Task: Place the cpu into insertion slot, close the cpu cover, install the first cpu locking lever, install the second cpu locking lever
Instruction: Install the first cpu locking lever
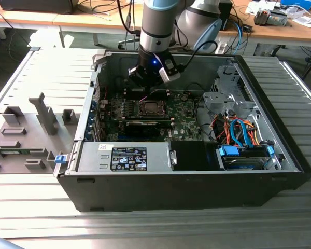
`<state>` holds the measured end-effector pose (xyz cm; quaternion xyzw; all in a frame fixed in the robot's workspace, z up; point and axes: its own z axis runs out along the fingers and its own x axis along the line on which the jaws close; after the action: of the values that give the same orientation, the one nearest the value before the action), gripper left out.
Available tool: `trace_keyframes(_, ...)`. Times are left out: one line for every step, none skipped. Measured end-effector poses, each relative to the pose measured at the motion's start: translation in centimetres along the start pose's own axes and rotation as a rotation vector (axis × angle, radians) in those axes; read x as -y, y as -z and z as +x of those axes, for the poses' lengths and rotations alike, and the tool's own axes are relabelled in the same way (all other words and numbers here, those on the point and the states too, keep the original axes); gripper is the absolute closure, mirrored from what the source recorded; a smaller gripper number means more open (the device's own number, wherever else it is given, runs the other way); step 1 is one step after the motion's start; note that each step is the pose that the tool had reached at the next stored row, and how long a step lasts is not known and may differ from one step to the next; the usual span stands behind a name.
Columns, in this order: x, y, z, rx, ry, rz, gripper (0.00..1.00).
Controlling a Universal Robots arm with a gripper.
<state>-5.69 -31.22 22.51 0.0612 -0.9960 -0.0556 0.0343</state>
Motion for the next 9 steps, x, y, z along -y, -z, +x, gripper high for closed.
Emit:
trace_keyframes(-0.02, -0.06, -0.01, -0.0002, 0.001, 0.0001, 0.89)
trace_keyframes(-0.01, -0.19, -0.02, -0.0004, 0.004, 0.0001, 0.89)
trace_keyframes(0.07, -0.62, -0.26, -0.0022, 0.008, 0.0087, 0.89)
trace_keyframes(0.15, -0.90, -0.64, -0.0027, 0.010, 0.0116, 0.89)
trace_keyframes(0.26, -1.33, -1.14, -0.0040, 0.013, 0.0186, 0.89)
trace_keyframes(0.31, -1.57, -1.39, -0.0047, 0.016, 0.0215, 0.89)
trace_keyframes(0.35, -1.70, -1.56, -0.0051, 0.018, 0.0229, 0.89)
trace_keyframes(0.38, -1.78, -1.69, -0.0054, 0.020, 0.0238, 0.89)
trace_keyframes(0.38, -1.82, -1.76, -0.0055, 0.021, 0.0240, 0.89)
